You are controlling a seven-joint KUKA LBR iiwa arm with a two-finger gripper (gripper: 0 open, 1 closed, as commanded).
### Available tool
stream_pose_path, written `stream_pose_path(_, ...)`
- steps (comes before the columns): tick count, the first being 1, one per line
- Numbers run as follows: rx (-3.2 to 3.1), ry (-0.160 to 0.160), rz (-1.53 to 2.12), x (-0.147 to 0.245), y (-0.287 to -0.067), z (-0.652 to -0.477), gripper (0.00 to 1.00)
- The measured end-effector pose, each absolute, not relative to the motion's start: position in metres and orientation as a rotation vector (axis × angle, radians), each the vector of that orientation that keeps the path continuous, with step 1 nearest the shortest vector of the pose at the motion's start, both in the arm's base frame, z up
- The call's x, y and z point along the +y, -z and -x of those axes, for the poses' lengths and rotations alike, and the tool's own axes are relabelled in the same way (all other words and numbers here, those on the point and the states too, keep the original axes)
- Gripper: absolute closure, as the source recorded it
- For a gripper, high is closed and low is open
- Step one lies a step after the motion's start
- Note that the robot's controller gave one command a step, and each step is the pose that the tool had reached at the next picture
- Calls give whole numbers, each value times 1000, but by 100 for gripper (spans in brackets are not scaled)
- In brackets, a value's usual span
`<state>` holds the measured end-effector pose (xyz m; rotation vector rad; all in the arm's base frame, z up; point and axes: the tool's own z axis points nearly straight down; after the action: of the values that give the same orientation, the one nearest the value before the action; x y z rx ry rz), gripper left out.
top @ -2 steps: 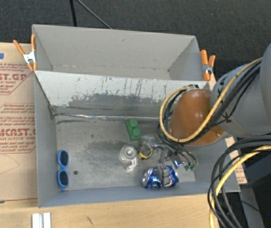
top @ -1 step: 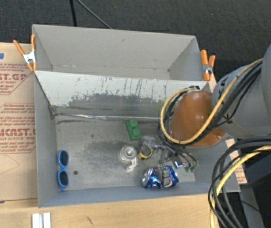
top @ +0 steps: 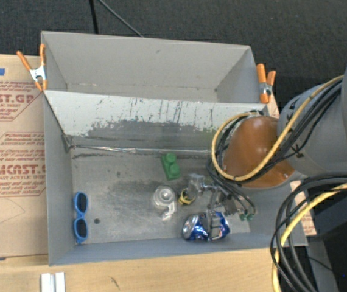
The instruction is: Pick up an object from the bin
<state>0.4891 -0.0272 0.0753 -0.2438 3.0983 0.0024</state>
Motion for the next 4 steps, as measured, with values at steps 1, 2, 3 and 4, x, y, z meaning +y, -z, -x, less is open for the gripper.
stream_pose_path(1, 3107, 5, 257, -8, -74, -488, 0)
stream_pose_path(2, 3113, 1, 256, -7, -77, -487, 100)
stream_pose_path(3, 3113, 2, 256, -7, -73, -486, 0)
stream_pose_path(4, 3119, 2, 258, -8, -75, -486, 100)
